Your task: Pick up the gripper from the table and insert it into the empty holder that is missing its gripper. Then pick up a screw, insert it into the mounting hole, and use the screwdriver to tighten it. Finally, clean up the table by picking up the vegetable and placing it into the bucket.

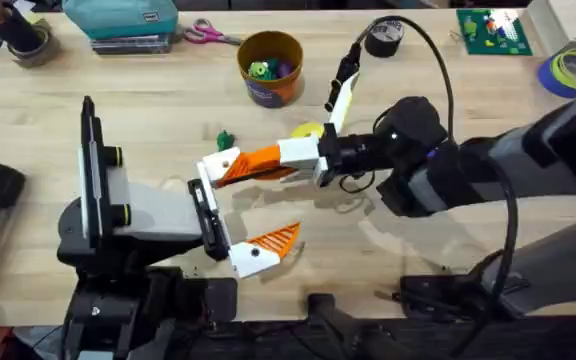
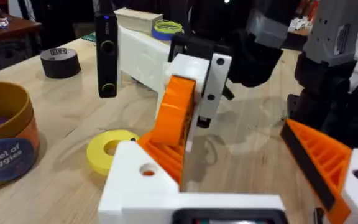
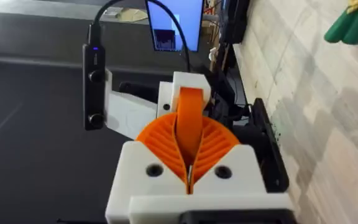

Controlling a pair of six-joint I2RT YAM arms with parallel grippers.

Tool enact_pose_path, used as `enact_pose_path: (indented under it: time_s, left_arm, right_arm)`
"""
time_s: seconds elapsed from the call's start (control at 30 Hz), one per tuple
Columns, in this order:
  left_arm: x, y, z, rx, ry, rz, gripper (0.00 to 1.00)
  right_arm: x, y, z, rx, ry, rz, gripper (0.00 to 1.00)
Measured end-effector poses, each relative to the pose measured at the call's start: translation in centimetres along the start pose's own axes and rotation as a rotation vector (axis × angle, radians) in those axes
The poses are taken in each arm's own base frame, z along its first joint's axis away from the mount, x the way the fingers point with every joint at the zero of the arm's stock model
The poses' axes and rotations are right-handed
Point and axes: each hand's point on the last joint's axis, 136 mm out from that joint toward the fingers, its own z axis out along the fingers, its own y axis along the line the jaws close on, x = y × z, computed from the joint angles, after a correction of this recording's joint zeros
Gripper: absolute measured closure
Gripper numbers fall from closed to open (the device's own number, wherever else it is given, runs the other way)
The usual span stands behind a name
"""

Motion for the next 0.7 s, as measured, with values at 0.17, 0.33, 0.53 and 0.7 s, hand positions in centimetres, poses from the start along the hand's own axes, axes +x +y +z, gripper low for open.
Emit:
enact_pose_path:
  time_s: [0.17,0.33,0.53,0.7]
  left_arm:
    - [0.0,0.01,0.0,-0.001,0.0,0.0,0.015]
    - [0.0,0.01,0.0,-0.001,0.0,0.002,0.015]
    - [0.0,-0.06,0.0,0.003,0.0,0.007,0.014]
    - [0.0,0.01,0.0,-0.001,0.0,0.007,0.015]
  right_arm:
    - [-0.12,0.01,0.01,0.0,-0.007,-0.002,0.993]
    - [-0.16,0.22,0.0,-0.002,-0.011,-0.011,0.993]
    - [0.08,0.15,-0.32,0.002,-0.04,-0.004,0.993]
    - [0.13,0.12,-0.24,0.002,-0.054,-0.007,0.993]
